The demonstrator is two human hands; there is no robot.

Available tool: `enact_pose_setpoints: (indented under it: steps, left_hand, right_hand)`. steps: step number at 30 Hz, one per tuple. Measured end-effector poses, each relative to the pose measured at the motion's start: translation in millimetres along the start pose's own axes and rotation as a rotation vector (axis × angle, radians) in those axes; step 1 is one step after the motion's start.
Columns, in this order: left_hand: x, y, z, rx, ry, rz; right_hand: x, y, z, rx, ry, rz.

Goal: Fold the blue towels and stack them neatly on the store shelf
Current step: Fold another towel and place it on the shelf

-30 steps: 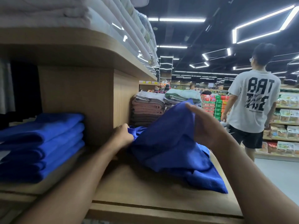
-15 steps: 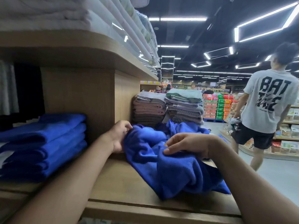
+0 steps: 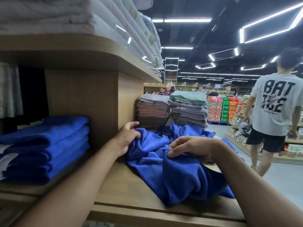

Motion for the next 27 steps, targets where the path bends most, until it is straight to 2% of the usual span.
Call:
enact_pose_setpoints:
  steps: [3,5,7,10,12,14,15,17,18,20,23,27]
  left_hand:
    - [-12.1,-20.2,-1.8,-0.442,0.197,-0.007]
    - [-21.0,-27.0,-4.7,-0.514,0.304,-0.030]
    - [-25.1,-26.1,-8.9,-0.451,0.363,-0.047]
    - [-29.7,-25.1,-12.1,-0.332,0.434,-0.077]
    - [-27.1,-25.0,-11.7,-0.240,0.393,-0.073]
    - [-20.4,-20.5,-11.2,-0.171,0.285,0.025]
    - [-16.8,-15.7,-9.2,-0.088,0.220,0.078]
    - [-13.7,-5.8,-0.6,0.289,0.146,0.134]
    - [-14.8,-2.2,3.0,0.472,0.153,0.159]
    - [-18.5,3.3,7.4,0.623,0.187,0.232]
    - [-19.0,3.6,8.0,0.480,0.190,0.317]
    - [-18.5,-4.5,-2.9,0.254,0.298,0.191]
  right_hand:
    - [5.0,6.9,3.5,0.071,-0.059,0.140]
    - [11.2,13.3,4.2,0.058,-0.133,0.314]
    - [15.6,17.2,2.3,-0.078,-0.259,0.452]
    - [21.6,15.4,-3.8,-0.292,-0.284,0.471]
    - [26.7,7.5,-5.6,-0.263,-0.248,0.419]
    - [26.6,6.4,-4.7,-0.273,-0.288,0.420]
    - [25.8,7.7,-2.9,-0.280,-0.325,0.438]
    - [23.9,12.2,1.8,-0.281,-0.394,0.507]
    - [22.8,14.8,3.7,-0.289,-0.415,0.550]
    - [21.9,18.9,2.0,-0.352,-0.403,0.637]
    - [24.1,20.3,-12.3,-0.416,-0.281,0.661]
    - [29.3,13.9,-29.4,-0.550,-0.128,0.527]
Point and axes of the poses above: each hand's wrist, its own x-axis towards the middle knuckle, its own z-axis out of the back of the hand, y = z × x, the point moved 4 cm from there along x, towards the middle knuckle, and after that the axes turned 12 degrees about x, right-handed, at the moved point
